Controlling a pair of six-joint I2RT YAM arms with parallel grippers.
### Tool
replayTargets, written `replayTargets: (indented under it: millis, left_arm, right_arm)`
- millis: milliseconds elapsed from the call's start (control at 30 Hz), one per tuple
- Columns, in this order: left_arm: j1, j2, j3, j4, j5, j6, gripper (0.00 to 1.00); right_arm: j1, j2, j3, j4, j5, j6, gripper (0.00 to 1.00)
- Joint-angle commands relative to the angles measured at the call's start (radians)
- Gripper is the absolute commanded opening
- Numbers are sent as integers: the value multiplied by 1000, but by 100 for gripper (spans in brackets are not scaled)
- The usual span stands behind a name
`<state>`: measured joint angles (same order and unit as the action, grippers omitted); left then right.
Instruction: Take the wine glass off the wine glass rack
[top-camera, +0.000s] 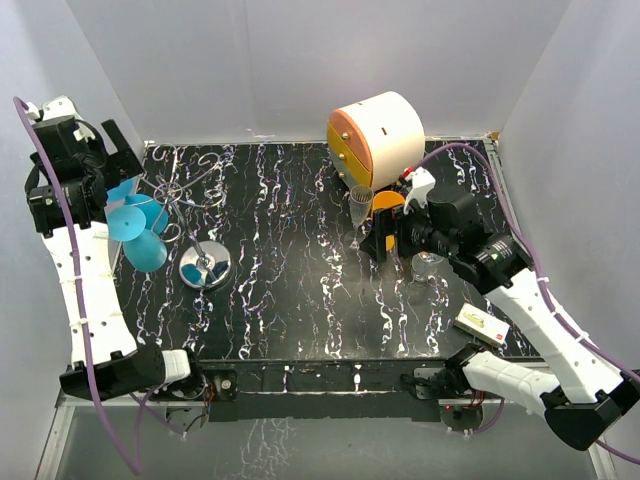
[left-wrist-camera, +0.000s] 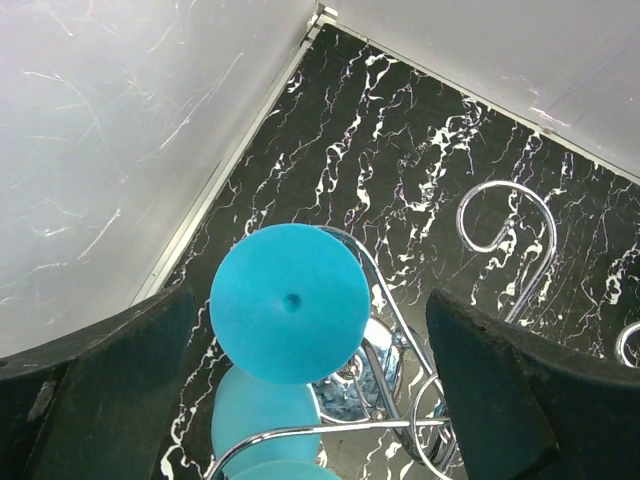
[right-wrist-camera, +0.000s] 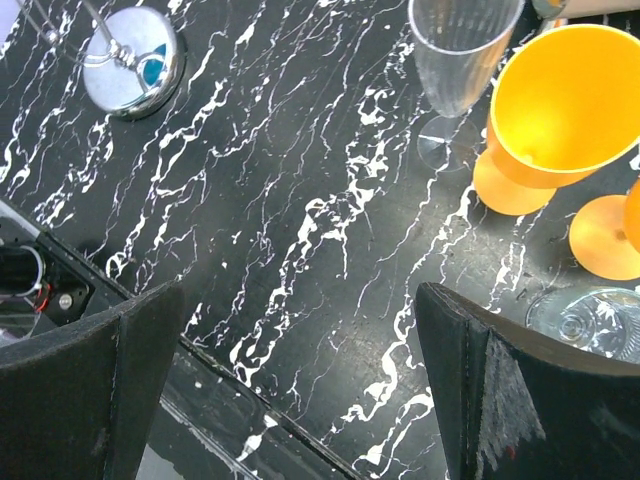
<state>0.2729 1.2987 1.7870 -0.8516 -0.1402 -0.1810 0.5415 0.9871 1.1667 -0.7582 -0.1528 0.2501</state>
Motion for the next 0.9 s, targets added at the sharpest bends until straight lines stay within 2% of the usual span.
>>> replayTargets:
  millis: [0, 400, 633, 867]
  left_arm:
    - [8, -56, -13, 4, 2, 47, 99]
    - [46, -59, -73, 6, 32, 53, 99]
    - [55, -34, -89, 15, 90, 56, 99]
    - [57, -29, -114, 18, 65, 66, 99]
  right_arm:
    - [47, -14, 28, 47, 19, -19, 98]
    - [185, 6, 48, 40, 130, -52, 98]
    - [208, 11, 43, 62, 151, -60, 98]
    - [222, 21, 44, 69, 159, -63, 98]
